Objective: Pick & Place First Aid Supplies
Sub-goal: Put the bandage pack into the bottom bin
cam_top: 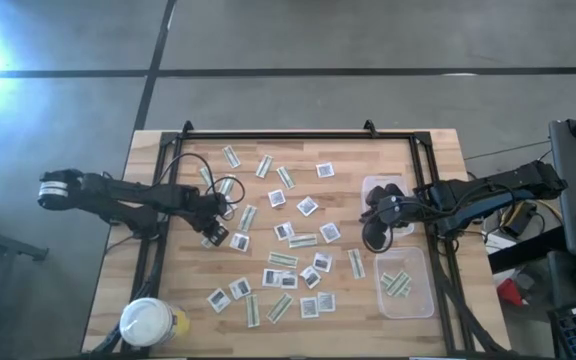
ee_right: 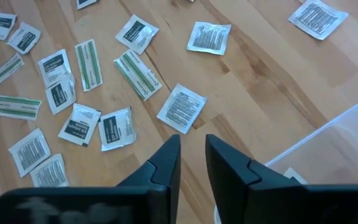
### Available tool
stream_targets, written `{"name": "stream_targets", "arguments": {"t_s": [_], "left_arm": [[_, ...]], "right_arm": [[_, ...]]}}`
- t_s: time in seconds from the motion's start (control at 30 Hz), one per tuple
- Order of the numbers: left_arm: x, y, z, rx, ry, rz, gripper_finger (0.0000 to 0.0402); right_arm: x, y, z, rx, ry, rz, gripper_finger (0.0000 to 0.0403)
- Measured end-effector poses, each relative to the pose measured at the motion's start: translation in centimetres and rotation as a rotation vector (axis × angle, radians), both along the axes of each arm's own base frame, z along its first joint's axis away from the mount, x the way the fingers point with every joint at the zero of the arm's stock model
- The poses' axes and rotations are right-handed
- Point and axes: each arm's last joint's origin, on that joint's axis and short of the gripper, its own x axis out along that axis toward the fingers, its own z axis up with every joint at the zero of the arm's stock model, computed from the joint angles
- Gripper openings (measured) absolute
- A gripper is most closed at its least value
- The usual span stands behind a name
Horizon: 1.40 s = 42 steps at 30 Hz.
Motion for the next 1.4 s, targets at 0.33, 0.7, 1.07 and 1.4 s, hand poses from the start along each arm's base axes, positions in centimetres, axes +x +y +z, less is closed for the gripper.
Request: {"name": "stream_targets", "arguments": {"t_s": [0.33,0.7,1.07,1.4], "left_arm": [[0.5,0.4,-0.4,0.115,-0.009,0.031,0.0114],[0.9,0.4,-1.6,0.084,0.075,0.019,0.0112],[0.9,0.4,-1.7,0.085,0.081,0.02,0.0055],[0.7,0.3,-1.0,0.096,0.026,0.002,0.0002]], "right_arm": [[0.0,0.0,0.0,0.0,0.0,0.0,0.0068],[0.0,0.0,0.0,-0.004,0.0,0.004,0.0059],[0.0,0.0,0.0,-0.004,-0.001,0.005,0.0063],[0.0,0.0,0.0,-0.004,-0.003,0.005,0.0059]]}}
